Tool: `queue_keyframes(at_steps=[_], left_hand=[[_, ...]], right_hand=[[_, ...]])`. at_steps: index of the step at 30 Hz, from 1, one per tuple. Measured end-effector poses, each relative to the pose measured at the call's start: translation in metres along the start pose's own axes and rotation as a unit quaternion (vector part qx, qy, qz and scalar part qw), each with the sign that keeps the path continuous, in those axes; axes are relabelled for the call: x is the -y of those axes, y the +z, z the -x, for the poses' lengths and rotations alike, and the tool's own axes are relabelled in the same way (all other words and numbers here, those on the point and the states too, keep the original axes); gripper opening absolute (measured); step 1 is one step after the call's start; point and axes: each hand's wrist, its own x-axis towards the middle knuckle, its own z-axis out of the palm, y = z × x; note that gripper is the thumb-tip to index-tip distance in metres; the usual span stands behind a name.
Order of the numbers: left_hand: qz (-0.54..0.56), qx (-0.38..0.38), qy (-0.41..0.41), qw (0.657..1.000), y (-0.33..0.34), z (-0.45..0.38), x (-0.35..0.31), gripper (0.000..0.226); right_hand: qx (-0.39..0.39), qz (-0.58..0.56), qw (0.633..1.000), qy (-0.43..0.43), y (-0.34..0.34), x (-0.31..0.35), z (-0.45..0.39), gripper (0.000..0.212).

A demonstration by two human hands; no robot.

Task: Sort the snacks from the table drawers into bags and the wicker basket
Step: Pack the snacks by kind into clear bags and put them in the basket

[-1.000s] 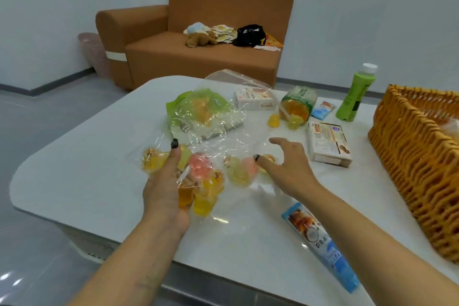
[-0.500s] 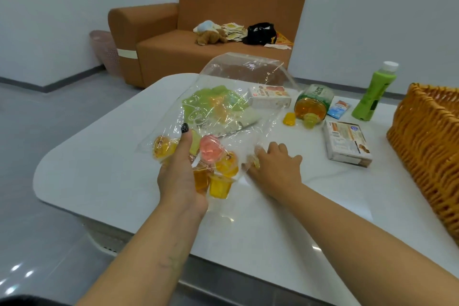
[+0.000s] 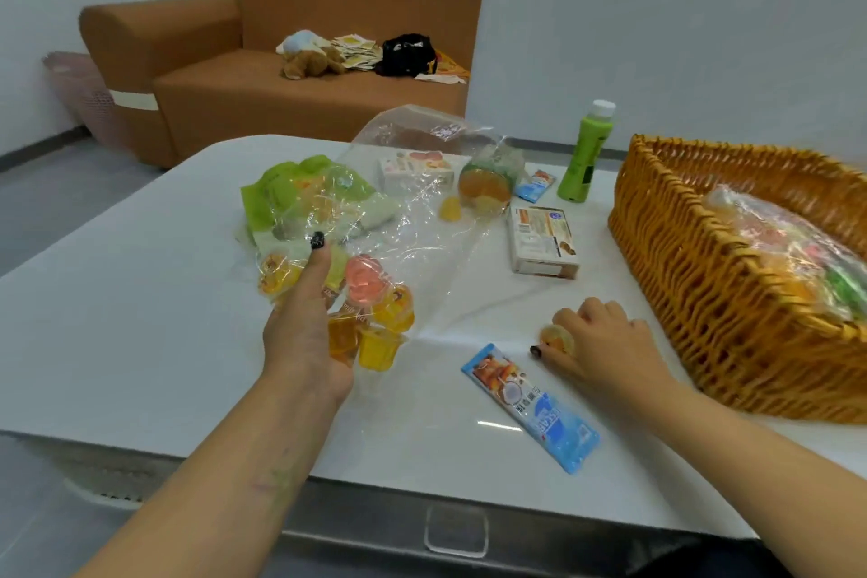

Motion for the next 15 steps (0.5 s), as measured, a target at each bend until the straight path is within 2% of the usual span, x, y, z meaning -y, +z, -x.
queue_keyframes(at_steps=[6, 8, 12, 15], left_hand=[[0.003, -0.002, -0.009, 1.000, 0.022, 0.001, 0.012, 0.046], [0.009, -0.005, -0.005, 1.000, 0.026, -0.004, 0.013, 0.047], [0.019, -0.015, -0.007, 1.000, 0.026, -0.018, 0.010, 0.055], [0.031, -0.030, -0.006, 0.999, 0.026, -0.027, 0.007, 0.048]], right_hand=[[0.016, -0.026, 1.000, -0.001, -0.002, 0.003, 0.004, 0.072], [-0.009, -0.045, 0.999, -0.014, -0.011, 0.007, -0.001, 0.080], [-0.107, -0.163, 0.981, -0.009, -0.037, 0.024, -0.048, 0.062], [-0.084, -0.239, 0.967, 0.029, -0.049, 0.050, -0.112, 0.060]])
